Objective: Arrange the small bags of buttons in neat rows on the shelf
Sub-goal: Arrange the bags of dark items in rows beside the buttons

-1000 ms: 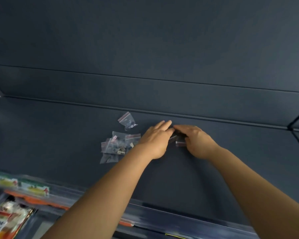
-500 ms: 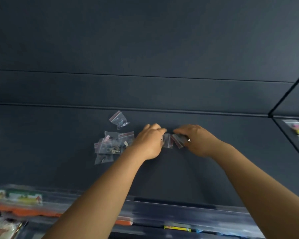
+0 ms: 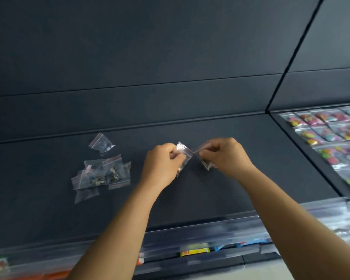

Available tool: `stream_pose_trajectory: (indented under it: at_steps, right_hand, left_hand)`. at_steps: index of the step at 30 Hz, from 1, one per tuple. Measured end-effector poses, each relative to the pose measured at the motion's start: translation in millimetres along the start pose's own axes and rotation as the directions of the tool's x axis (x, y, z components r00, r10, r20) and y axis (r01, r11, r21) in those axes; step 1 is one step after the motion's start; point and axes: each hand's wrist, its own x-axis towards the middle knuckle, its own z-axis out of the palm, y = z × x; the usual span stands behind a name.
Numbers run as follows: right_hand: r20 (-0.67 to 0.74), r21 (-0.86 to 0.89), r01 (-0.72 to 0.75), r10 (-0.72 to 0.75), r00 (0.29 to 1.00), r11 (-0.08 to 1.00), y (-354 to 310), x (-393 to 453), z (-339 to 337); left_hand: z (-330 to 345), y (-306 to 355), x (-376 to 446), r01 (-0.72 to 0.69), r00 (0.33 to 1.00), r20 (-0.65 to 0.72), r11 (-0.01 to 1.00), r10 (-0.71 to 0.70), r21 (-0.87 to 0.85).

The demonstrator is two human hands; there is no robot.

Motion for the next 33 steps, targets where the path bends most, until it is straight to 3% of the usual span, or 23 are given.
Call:
stream_pose_trajectory:
  at_steps: [5, 10, 15, 20, 33]
  right_hand:
    - [-0.067, 0.217, -0.068, 0.084, 0.994, 0.974, 21.1, -26.5, -51.5]
    - [-0.116, 0.344, -0.099, 0.147, 0.982, 0.934, 61.7, -59.3, -121.9]
    - [-0.185, 0.433, -0.115, 0.213, 0.959, 0.894, 114.9, -98.5, -201.1]
    - [-0.228, 0.530, -0.094, 0.248, 0.941, 0.843, 164.7, -136.8, -278.5]
    - [-0.430, 0.606, -0.024, 0.352, 0.831, 0.795, 266.8, -196.0, -447.5]
  left_hand:
    - [45.3, 47.4, -14.0, -0.059, 0.998, 0.024, 0.971, 0.066, -0.232]
    - [109.3, 113.3, -38.3, 0.038, 0.991, 0.134, 0.887, 0.027, -0.461]
    - [178.4, 190.9, -74.9, 0.097, 0.976, 0.217, 0.818, 0.035, -0.567]
    - [242.6, 264.1, -112.9, 0.094, 0.935, 0.330, 0.804, 0.132, -0.587]
    - [395.1, 415.7, -139.2, 0.017, 0.875, 0.407, 0.823, 0.263, -0.568]
